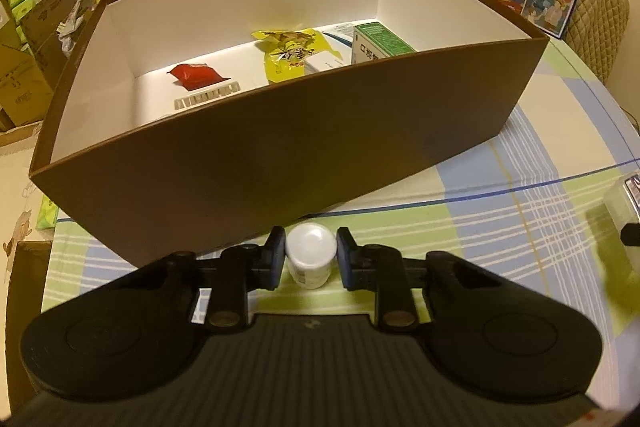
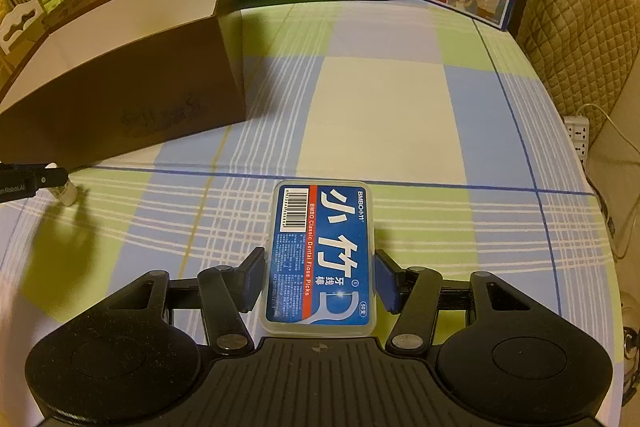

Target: Organize objects

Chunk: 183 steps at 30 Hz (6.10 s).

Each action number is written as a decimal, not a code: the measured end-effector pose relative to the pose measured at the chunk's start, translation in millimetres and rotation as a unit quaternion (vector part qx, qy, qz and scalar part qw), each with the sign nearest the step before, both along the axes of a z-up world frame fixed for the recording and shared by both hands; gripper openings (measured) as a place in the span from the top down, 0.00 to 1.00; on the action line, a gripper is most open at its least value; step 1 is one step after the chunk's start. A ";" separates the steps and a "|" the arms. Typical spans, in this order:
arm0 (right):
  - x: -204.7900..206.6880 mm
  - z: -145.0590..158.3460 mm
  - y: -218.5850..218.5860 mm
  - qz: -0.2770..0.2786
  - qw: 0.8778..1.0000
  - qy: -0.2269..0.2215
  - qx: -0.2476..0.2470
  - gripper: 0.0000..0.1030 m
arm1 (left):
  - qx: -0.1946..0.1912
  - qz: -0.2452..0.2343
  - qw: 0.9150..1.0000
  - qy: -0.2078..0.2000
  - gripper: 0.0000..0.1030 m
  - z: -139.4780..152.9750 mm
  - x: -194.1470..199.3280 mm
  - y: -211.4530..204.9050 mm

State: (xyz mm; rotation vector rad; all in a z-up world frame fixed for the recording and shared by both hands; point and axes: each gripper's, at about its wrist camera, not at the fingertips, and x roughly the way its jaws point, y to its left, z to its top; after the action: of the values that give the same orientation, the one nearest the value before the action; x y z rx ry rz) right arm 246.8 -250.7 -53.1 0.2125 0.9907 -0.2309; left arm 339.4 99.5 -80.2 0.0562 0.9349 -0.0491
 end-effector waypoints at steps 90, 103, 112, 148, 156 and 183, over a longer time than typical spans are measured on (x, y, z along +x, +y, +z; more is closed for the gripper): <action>218.0 43.5 52.1 0.160 0.984 -0.063 -0.053 0.47 | -0.020 0.054 0.995 -0.084 0.78 105.2 53.7 61.8; 214.8 45.5 48.6 0.151 0.985 -0.067 -0.044 0.46 | -0.028 0.050 0.996 -0.070 0.78 99.4 61.1 57.2; 209.5 48.4 47.7 0.149 0.985 -0.073 -0.038 0.46 | -0.032 0.066 0.995 -0.067 0.39 99.7 65.4 58.8; 91.9 111.2 71.3 0.078 0.983 -0.161 0.027 0.32 | -0.026 0.054 0.989 -0.135 0.01 147.4 10.2 47.2; 48.3 113.9 83.3 0.065 0.982 -0.172 0.034 0.31 | 0.008 0.041 0.988 -0.149 0.01 153.3 -32.8 34.8; -106.3 85.7 63.1 0.156 0.976 -0.125 0.083 0.31 | -0.033 0.127 0.989 -0.069 0.01 126.5 -223.3 -65.0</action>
State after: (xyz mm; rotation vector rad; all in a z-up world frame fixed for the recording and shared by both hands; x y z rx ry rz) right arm 140.5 -187.6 32.6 0.2292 0.7794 0.1636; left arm 116.1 34.6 46.4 -0.1203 0.7950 0.1591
